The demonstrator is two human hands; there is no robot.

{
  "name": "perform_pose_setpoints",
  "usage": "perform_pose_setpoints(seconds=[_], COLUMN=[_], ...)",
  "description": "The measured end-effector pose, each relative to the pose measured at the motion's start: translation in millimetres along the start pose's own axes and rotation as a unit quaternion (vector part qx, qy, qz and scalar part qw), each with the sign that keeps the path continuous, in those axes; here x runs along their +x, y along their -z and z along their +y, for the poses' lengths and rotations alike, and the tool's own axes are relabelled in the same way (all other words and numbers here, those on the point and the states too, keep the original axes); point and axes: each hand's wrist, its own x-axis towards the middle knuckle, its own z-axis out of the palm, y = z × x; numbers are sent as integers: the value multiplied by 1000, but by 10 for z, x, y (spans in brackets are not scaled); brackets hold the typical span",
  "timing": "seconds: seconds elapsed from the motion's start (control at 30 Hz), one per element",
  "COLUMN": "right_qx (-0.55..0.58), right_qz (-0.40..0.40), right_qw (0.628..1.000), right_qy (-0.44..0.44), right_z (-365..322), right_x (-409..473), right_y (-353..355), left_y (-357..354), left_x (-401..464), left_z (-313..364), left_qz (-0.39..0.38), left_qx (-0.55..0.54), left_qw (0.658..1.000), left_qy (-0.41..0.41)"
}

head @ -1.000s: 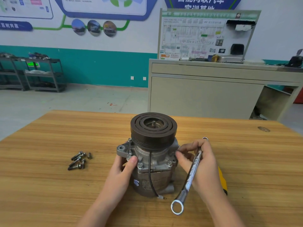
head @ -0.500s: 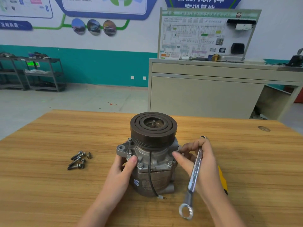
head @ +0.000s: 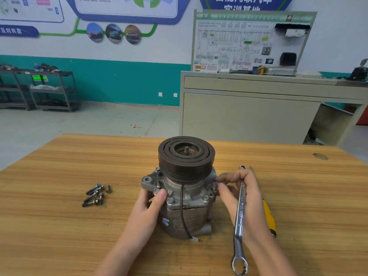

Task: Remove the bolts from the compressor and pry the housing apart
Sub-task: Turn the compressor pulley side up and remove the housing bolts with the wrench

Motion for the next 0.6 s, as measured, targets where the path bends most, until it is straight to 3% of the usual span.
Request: perform_pose_setpoints(seconds=[0.6], right_qx=[-7], right_qz=[15], right_qw=[1000], right_qy=[3], right_z=[12], right_x=[-16], right_y=[-2], left_y=[-15], left_x=[-10], left_z=[28], left_qz=[4], left_qx=[2], left_qw=[1000], left_qy=[20])
